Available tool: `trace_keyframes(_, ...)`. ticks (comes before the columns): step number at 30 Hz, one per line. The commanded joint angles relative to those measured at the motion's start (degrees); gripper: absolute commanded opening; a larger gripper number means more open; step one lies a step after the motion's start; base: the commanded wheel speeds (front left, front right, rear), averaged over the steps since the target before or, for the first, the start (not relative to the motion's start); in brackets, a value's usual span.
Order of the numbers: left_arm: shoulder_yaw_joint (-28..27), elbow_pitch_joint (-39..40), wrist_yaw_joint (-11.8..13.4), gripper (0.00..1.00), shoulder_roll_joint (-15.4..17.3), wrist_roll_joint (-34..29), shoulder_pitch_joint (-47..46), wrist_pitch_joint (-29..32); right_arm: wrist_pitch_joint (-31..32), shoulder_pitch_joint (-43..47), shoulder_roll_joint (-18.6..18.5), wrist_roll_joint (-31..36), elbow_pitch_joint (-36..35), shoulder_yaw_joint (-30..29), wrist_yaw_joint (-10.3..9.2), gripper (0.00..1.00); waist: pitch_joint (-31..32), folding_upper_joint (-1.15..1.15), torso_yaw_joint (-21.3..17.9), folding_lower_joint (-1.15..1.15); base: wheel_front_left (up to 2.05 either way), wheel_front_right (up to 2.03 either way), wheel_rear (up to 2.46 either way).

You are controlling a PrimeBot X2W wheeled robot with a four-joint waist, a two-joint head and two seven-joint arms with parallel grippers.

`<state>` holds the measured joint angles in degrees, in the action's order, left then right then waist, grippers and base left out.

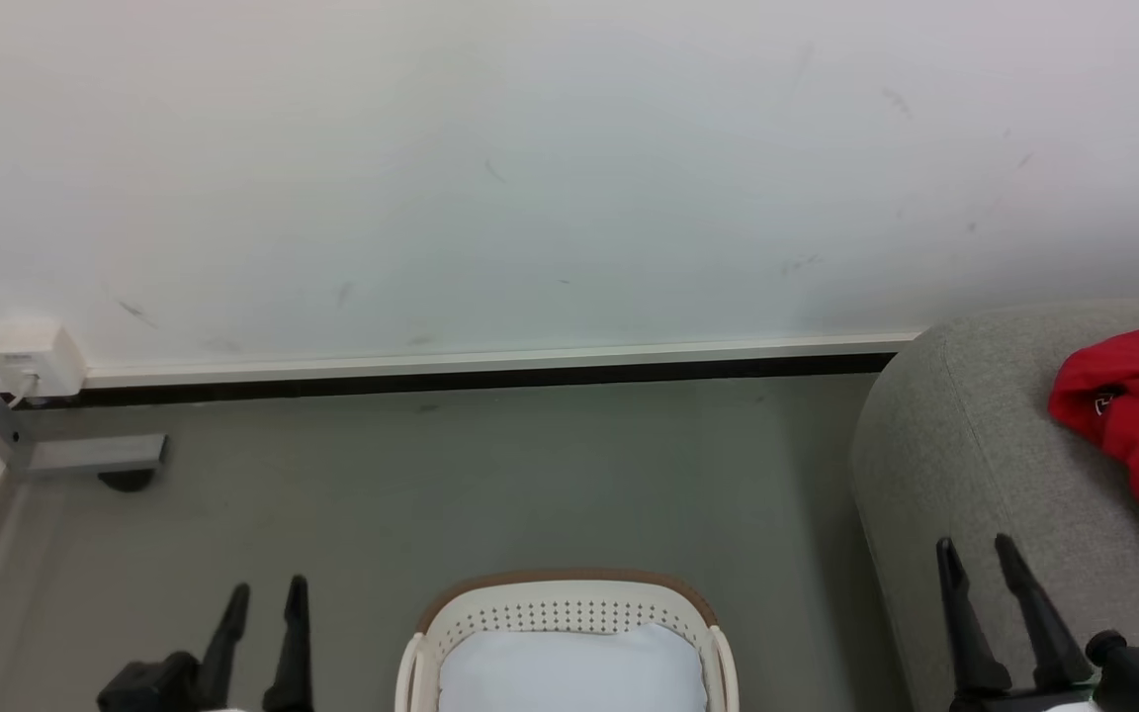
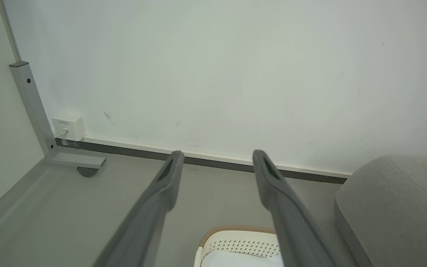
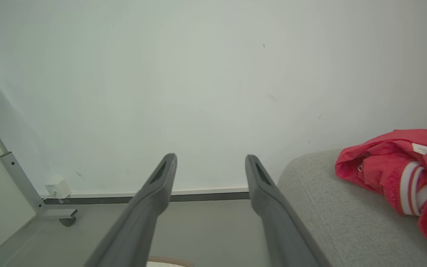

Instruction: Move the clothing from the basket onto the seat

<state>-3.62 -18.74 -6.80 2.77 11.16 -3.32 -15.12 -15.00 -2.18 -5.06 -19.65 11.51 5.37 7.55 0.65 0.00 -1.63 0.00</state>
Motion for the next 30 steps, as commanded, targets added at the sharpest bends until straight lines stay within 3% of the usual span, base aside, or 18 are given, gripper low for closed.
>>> trace_keyframes(1, 0.04, -0.48, 0.01, 0.0, -0.12, 0.08, 0.29, 0.05, 0.07, 0.28, 0.08, -0.04, 0.4, 0.07, 0.0, 0.0, 0.0, 0.0, 0.0, 0.0, 0.0, 0.0, 0.0)
trace_keyframes(30, -0.97, 0.92, -0.26, 0.0, -0.07, 27.17, -0.78, 7.33, 6.82, -1.17, 0.41, -24.79, 1.34, -3.41, -0.03, 0.0, -0.18, 0.0, 0.35, 0.0, 0.0, 0.0, 0.0)
